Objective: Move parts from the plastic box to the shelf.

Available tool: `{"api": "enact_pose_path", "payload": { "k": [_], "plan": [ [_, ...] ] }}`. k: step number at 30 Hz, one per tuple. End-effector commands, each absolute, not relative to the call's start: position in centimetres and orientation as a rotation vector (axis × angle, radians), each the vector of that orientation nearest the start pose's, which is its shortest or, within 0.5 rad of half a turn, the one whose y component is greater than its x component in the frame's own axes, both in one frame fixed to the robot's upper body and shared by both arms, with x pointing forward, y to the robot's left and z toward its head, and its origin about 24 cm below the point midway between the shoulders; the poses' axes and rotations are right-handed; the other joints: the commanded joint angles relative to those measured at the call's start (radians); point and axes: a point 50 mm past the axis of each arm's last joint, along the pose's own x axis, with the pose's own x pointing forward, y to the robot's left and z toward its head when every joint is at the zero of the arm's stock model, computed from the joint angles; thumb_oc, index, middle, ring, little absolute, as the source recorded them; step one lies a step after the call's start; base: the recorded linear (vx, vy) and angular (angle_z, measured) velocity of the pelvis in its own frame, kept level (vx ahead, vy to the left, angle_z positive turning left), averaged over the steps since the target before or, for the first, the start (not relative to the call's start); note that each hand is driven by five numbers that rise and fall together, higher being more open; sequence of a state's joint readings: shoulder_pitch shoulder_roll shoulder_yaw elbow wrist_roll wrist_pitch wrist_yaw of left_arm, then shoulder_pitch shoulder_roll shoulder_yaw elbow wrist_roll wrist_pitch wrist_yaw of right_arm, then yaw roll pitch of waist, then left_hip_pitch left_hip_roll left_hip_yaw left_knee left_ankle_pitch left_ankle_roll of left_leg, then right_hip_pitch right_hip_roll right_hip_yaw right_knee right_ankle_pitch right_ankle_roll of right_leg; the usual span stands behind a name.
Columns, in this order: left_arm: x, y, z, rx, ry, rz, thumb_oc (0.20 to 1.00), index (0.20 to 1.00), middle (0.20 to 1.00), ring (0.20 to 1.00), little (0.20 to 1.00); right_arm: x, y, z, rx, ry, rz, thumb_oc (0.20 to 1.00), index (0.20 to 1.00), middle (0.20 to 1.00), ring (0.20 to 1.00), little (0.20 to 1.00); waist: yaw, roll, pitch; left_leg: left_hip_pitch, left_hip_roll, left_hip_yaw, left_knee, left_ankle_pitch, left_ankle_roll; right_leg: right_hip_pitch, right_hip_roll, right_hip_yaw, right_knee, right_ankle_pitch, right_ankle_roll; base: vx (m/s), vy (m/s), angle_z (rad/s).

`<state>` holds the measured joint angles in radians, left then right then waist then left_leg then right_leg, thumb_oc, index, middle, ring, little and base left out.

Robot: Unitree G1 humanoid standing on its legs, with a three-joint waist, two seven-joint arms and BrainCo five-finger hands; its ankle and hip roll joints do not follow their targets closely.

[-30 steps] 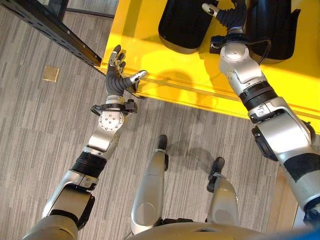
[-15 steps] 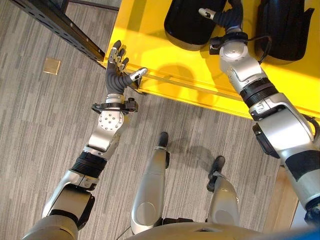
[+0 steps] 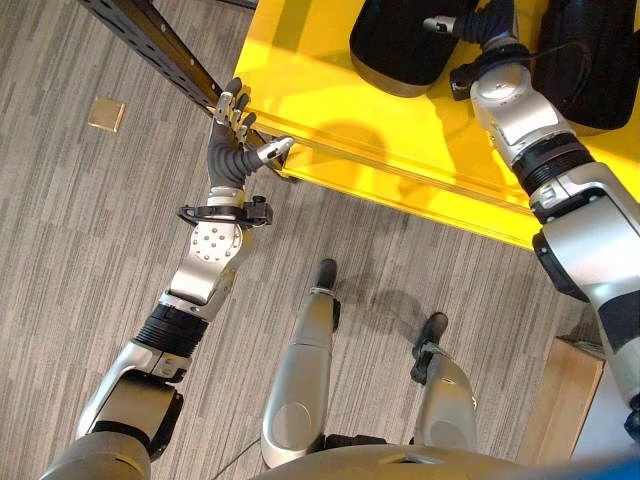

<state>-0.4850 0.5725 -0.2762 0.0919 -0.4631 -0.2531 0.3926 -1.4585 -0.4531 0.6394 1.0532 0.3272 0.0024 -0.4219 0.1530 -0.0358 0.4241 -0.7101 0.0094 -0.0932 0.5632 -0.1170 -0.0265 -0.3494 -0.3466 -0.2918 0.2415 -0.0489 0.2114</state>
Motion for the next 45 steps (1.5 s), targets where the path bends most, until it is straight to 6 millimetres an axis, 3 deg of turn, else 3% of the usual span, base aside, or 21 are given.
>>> {"api": "enact_pose_path", "payload": {
  "k": [1,29,45],
  "plan": [
    [30.6,18.8,21.4,0.024,-0.690,0.021,1.000,1.000,1.000,1.000,1.000,40.1,-15.0,38.2,-0.598,-0.639,-0.334,1.000,1.000,1.000,1.000,1.000,0.019,-0.005,0.027,0.021,0.018,0.062,0.020,-0.080,0.022,0.069,-0.010,0.032,0.025,-0.016,-0.027,0.00,0.000,0.00],
    [30.5,19.5,21.2,0.009,-0.691,0.033,1.000,1.000,1.000,1.000,1.000,39.1,-15.4,39.3,-0.622,-0.723,-0.260,1.000,1.000,1.000,1.000,1.000,0.036,-0.028,0.031,0.011,0.020,0.057,0.024,-0.083,0.023,0.093,-0.003,0.009,-0.001,-0.001,-0.020,0.00,0.000,0.01],
    [30.6,19.8,21.0,0.018,-0.682,0.031,1.000,1.000,1.000,1.000,1.000,39.3,-16.0,39.0,-0.712,-0.702,-0.260,1.000,1.000,1.000,1.000,1.000,0.039,-0.046,0.029,0.019,0.027,0.053,0.024,-0.084,0.021,0.105,0.006,0.001,-0.010,-0.004,-0.021,0.00,-0.001,0.00]
  ]
}}
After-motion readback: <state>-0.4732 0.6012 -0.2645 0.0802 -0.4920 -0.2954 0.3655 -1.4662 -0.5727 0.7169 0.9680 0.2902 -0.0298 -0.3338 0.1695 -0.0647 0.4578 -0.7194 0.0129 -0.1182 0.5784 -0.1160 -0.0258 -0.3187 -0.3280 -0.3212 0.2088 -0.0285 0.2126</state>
